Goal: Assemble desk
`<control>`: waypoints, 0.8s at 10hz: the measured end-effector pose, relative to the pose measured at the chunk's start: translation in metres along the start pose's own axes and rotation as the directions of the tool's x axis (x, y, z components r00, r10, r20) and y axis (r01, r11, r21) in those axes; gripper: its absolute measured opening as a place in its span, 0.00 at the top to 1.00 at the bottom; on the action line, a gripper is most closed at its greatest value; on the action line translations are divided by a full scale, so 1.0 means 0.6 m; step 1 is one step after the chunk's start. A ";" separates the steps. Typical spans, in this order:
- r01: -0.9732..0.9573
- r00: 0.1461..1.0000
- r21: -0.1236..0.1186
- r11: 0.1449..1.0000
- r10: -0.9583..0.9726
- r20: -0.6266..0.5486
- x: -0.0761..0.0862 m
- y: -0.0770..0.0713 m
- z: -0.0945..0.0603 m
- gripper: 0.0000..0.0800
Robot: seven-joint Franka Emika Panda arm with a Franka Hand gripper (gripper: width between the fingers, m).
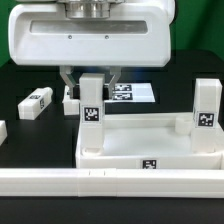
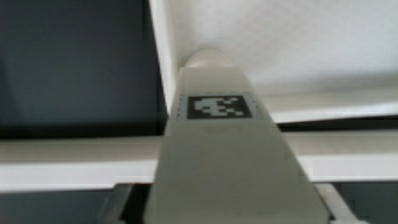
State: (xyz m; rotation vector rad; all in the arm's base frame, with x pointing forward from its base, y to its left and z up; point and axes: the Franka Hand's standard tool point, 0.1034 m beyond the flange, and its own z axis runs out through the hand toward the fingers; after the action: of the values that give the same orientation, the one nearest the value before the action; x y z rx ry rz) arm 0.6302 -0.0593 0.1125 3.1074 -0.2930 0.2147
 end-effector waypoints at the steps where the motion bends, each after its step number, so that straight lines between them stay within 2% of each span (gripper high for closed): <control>1: -0.116 0.993 0.005 0.993 0.116 0.001 0.000 0.003 0.000 0.64; 3: -0.284 0.959 0.010 0.959 0.284 0.005 -0.001 0.006 0.001 0.64; 6: -0.538 0.843 0.016 0.843 0.538 0.013 -0.002 0.011 0.002 0.64; 8: -0.716 0.698 0.021 0.698 0.715 0.023 -0.001 0.011 0.003 0.64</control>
Offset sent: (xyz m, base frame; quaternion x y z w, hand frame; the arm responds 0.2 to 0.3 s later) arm -0.0073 -0.0008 -0.0074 -0.0104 -0.0239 0.2641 0.9641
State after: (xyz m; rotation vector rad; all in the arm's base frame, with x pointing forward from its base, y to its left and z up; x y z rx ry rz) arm 0.6285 -0.0657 0.1107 2.8261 -1.5140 0.1947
